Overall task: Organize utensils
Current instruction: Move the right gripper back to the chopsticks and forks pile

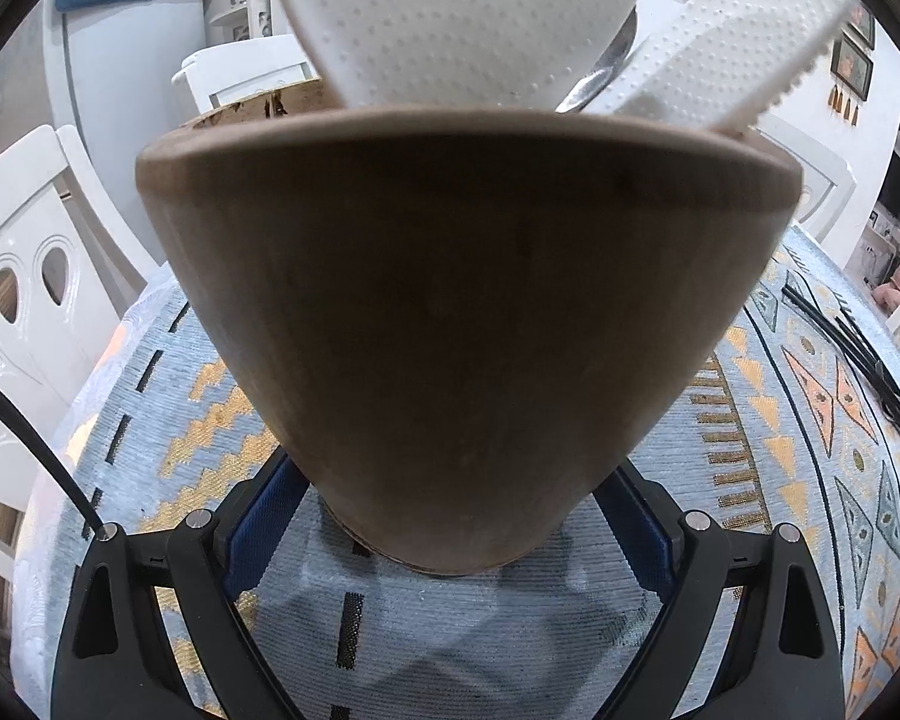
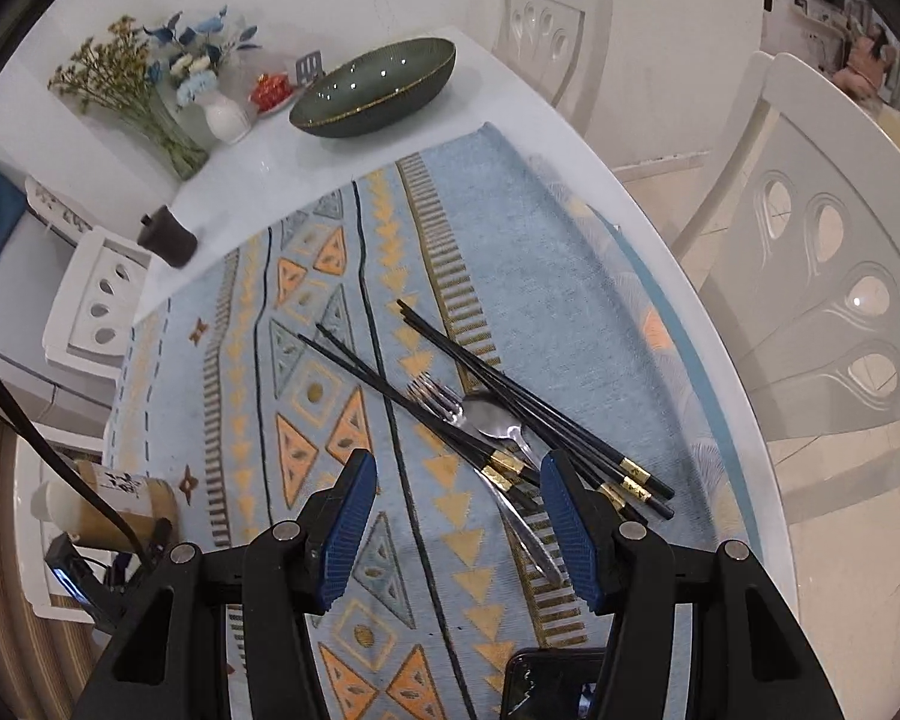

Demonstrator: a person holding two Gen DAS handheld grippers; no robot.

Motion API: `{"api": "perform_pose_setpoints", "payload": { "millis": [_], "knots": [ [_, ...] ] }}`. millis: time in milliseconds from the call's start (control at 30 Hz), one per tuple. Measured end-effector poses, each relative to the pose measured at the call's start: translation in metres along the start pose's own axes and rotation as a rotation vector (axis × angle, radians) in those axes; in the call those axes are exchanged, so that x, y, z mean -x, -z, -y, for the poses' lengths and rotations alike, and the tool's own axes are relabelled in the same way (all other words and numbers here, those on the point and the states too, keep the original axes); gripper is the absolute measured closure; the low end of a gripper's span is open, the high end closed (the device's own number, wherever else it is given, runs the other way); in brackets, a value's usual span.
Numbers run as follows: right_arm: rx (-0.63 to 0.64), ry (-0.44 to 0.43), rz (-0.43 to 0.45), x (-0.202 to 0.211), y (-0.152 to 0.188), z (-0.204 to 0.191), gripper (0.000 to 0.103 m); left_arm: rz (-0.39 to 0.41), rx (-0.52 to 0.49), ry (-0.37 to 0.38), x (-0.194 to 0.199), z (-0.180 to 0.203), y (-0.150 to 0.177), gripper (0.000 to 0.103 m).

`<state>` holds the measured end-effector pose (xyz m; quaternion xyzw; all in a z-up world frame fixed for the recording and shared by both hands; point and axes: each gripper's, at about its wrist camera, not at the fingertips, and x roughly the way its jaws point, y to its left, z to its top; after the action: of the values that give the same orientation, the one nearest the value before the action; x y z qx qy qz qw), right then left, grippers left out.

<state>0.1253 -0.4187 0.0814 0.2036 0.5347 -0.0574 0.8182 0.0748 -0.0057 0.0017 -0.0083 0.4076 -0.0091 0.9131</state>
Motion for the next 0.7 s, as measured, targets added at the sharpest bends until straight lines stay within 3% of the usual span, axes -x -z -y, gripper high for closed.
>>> {"api": "perform_pose_setpoints", "payload": {
  "millis": [433,533,700],
  "knots": [
    [-0.005,0.116,-0.045,-0.017,-0.005,0.015,0.048,0.001,0.002,0.003,-0.002,0.002,0.000,0.010],
    [-0.079,0.093,-0.086,-0.025,-0.005,0.036,0.048,0.001,0.003,0.005,-0.007,0.002,0.003,0.010],
    [-0.216,-0.028,-0.195,-0.050,-0.003,0.068,0.048,0.002,0.005,0.007,-0.010,0.004,0.005,0.010]
  ]
}}
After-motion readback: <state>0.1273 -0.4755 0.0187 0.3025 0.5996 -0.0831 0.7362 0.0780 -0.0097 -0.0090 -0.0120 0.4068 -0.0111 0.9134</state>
